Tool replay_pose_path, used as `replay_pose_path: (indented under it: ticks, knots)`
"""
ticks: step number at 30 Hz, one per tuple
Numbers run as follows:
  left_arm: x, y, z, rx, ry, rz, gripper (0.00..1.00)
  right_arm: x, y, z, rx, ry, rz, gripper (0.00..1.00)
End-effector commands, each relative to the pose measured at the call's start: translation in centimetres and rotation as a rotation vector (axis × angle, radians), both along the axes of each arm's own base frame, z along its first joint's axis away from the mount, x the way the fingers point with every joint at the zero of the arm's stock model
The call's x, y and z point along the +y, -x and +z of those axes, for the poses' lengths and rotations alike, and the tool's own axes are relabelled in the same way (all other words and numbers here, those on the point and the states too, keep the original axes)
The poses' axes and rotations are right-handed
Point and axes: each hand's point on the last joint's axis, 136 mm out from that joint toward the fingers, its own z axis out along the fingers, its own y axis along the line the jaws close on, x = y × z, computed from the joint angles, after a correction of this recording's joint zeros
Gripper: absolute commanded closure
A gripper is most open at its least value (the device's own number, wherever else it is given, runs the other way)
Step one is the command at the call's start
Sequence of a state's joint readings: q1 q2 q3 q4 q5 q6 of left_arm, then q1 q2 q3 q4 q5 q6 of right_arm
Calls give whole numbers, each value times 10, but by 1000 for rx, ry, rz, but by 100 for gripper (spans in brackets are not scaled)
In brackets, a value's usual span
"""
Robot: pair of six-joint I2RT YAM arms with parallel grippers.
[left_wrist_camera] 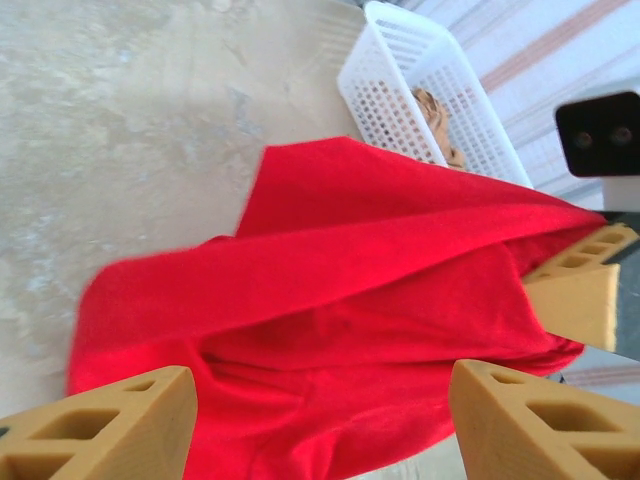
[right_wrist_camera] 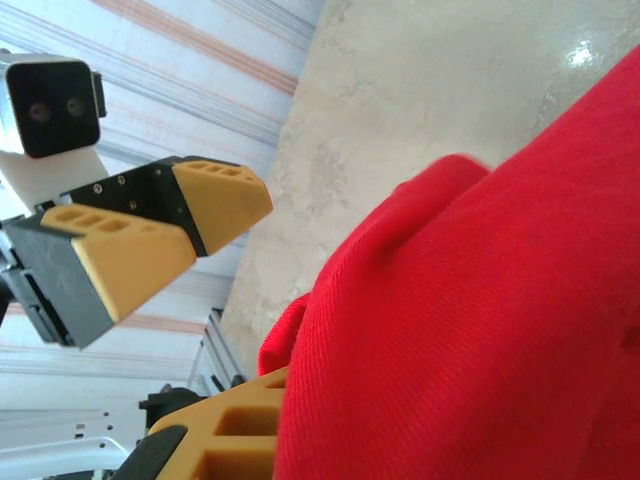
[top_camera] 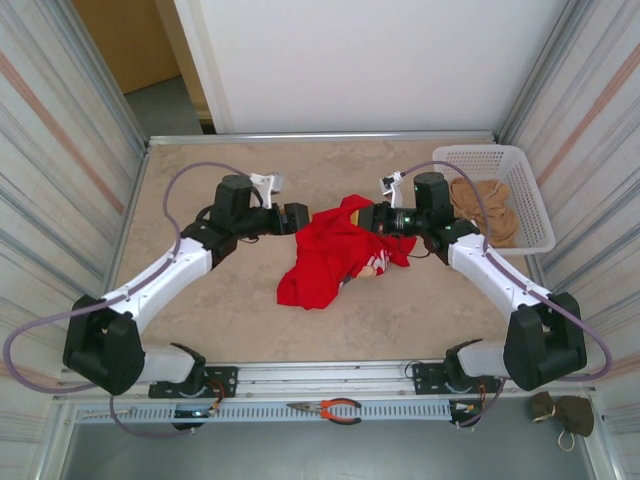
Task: Fold the inside-out t-shirt
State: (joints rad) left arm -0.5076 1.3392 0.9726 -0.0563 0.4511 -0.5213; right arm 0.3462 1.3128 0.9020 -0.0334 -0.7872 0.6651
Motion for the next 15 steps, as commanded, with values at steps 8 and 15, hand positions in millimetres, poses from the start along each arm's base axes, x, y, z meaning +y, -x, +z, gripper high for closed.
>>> replay_pose_path:
  ticks: [8, 15]
  knots:
    - [-33, -15, -40, -60, -230, -18, 32, 2, 10, 26, -83, -32, 51, 100]
    - [-58, -9, -45, -71, -153, -107, 34, 1, 10, 28, -88, -32, 50, 100]
